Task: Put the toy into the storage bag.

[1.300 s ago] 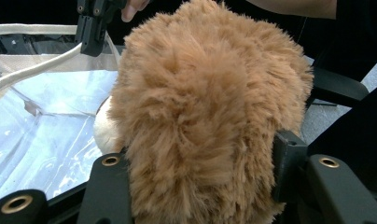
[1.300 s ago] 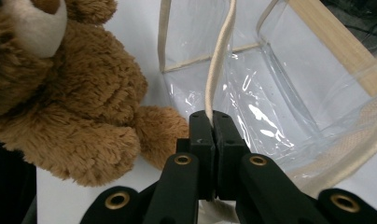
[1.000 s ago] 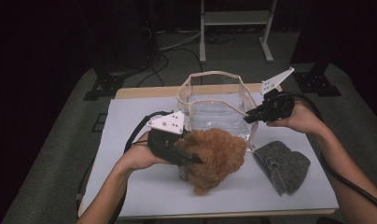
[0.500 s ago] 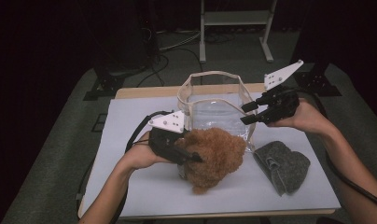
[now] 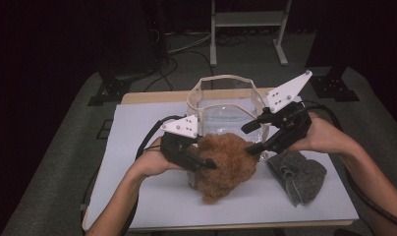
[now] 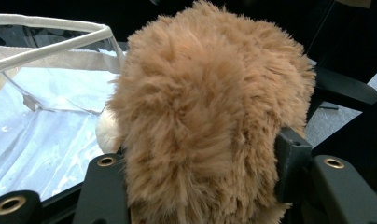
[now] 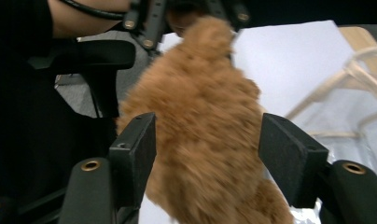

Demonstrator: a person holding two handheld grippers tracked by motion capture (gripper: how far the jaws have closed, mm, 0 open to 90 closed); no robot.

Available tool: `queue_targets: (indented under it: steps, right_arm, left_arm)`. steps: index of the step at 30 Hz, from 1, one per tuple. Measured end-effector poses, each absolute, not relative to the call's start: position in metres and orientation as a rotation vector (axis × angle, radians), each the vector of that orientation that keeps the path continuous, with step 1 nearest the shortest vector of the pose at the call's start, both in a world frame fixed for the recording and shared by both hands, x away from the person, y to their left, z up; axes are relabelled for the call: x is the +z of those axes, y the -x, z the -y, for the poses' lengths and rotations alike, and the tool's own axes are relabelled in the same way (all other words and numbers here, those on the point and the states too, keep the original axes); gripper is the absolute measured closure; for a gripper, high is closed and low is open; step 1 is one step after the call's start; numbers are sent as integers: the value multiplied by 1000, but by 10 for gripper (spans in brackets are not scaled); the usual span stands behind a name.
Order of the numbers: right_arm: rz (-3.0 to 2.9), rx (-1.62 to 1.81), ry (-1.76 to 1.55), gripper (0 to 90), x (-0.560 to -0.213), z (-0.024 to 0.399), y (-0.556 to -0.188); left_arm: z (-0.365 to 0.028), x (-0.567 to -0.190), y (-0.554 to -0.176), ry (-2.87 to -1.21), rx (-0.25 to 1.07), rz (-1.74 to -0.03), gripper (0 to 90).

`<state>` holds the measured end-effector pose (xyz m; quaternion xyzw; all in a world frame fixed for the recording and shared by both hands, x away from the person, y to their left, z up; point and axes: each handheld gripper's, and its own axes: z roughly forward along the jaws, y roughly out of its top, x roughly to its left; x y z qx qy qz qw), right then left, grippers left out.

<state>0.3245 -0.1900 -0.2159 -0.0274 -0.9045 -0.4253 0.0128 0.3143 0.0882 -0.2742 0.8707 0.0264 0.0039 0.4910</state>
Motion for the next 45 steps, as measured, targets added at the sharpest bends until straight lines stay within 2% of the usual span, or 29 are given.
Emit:
queue_targets:
  steps: [7,34,36,37,41,45]
  right_arm:
    - [2837,-1280,59,284,-224,177,-319]
    - [2925,-1159,70,150,-254,137,-322]
    - [2936,-1158,52,174,-257,135,-322]
    - [2912,-1185,64,232,-256,138,-324]
    - [2924,-1174,51,300,-257,138,-324]
    - [2944,-1143,41,392,-260,139,-324]
  left_arm:
    - [-89,-274,-316,-2110,3,-77,438]
    - [-83,-279,-316,-2157,24,-87,438]
    - [-85,-281,-318,-2149,18,-106,439]
    - [-86,-281,-319,-2141,15,-112,439]
    - [-86,-282,-319,-2141,19,-114,436]
    - [-86,-285,-320,-2162,28,-108,401]
